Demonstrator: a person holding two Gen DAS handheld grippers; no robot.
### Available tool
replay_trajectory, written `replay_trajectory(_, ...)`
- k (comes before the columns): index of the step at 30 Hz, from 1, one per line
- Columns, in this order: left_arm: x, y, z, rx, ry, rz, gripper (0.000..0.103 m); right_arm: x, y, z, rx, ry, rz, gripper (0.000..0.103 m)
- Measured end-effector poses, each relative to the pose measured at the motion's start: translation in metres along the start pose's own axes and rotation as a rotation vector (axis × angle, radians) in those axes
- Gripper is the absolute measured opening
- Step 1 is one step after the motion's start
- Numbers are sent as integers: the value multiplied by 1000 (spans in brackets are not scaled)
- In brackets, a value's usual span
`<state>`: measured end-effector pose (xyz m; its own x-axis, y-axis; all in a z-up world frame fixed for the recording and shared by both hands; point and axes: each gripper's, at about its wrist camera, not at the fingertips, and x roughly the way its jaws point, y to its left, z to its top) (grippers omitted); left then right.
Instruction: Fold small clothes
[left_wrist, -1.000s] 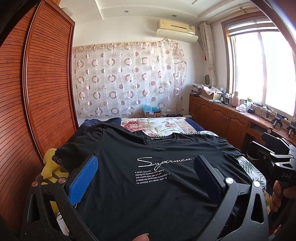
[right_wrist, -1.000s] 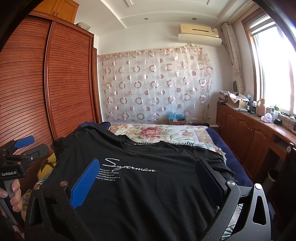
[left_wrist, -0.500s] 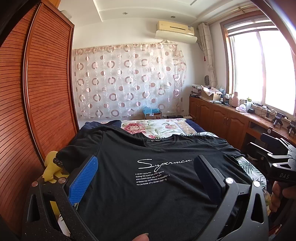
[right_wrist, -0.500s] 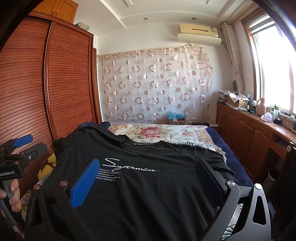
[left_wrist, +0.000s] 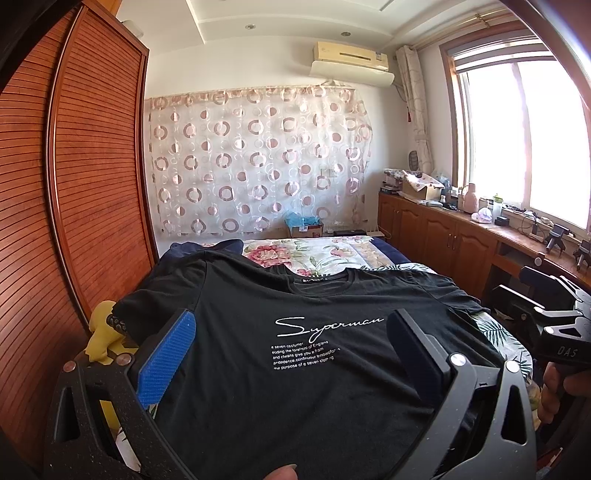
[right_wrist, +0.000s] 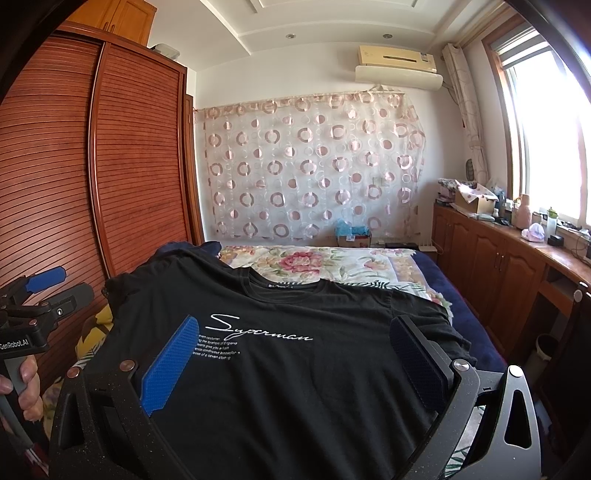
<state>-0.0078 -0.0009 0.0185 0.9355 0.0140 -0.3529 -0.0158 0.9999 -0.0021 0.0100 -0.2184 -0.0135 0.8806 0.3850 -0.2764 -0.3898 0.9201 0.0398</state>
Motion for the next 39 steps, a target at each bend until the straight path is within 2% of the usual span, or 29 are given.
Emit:
replay_trajectory(25, -1, -1, 1, 3, 4, 4, 103, 4, -1, -1, 3, 6, 10, 103)
replay_trajectory(31, 10, 9, -3, 2, 29, 10, 103, 13, 5, -7, -38, 4, -11, 103)
replay_trajectory(39, 31, 30, -16, -6, 70, 35, 103, 33, 5, -11, -29, 39, 31, 103)
